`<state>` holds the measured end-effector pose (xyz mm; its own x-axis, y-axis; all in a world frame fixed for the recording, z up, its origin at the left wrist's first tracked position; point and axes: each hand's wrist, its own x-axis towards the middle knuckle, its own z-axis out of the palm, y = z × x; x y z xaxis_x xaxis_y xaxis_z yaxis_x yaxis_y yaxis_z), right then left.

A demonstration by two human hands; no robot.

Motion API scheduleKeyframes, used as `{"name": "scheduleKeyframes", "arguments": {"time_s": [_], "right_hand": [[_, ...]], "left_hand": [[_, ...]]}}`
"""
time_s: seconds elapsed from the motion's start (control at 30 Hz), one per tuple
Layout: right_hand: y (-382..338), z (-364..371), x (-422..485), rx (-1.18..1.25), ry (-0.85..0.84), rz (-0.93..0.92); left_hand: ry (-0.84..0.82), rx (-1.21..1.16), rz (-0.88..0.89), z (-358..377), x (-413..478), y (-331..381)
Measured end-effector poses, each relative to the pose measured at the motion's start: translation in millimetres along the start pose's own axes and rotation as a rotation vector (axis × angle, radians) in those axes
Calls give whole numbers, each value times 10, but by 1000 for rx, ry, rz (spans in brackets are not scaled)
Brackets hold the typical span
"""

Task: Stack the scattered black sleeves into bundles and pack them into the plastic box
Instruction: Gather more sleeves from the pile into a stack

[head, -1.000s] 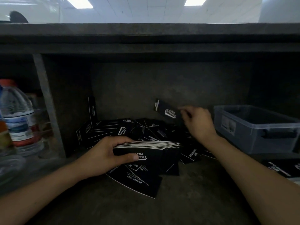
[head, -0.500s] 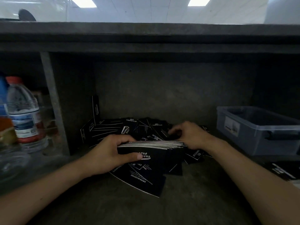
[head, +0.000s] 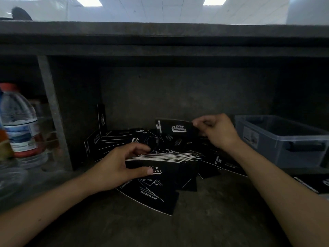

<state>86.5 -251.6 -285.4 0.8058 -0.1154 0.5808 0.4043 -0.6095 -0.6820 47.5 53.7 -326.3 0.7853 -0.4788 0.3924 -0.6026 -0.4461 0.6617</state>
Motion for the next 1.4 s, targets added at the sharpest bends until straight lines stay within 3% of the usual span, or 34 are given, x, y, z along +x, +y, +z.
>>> {"name": "scheduleKeyframes", "arguments": {"time_s": [0.07,0.17,0.2,0.23,0.37,0.4,0.53,0.8,1.1,1.2,1.3,1.4], "right_hand": [[-87,-76,-26,168,-240,48],[-121,-158,-120,166,-776,220],[-96,-140,-141,166,-863,257],[-74,-104,-142,162,-857,266],[54,138,-96,108,-362,108],[91,182,-99,54,-323,67],[123,267,-204,-275,-478,44],[5,284,-244,-430,-402,157],[221,153,-93,-89,-291,304],[236,176,-105,-209,-227,244],[180,229,-145,-390,-289,214],[151,268,-120,-255,-277,236]], "left_hand": [[33,-16,-29,-7,-4,-25],[-11,-67,-64,-20,-14,-8],[-31,-49,-41,-22,-13,4],[-46,-32,-17,-21,-12,32],[-41,-22,2,-11,-15,90],[-44,-22,2,-13,-17,83],[-41,-15,10,-19,-18,68],[8,-29,5,2,-17,63],[4,-35,-4,16,-7,78],[19,-28,-1,18,-11,73],[8,-29,-3,11,-12,75],[2,-25,1,5,-9,74]]}}
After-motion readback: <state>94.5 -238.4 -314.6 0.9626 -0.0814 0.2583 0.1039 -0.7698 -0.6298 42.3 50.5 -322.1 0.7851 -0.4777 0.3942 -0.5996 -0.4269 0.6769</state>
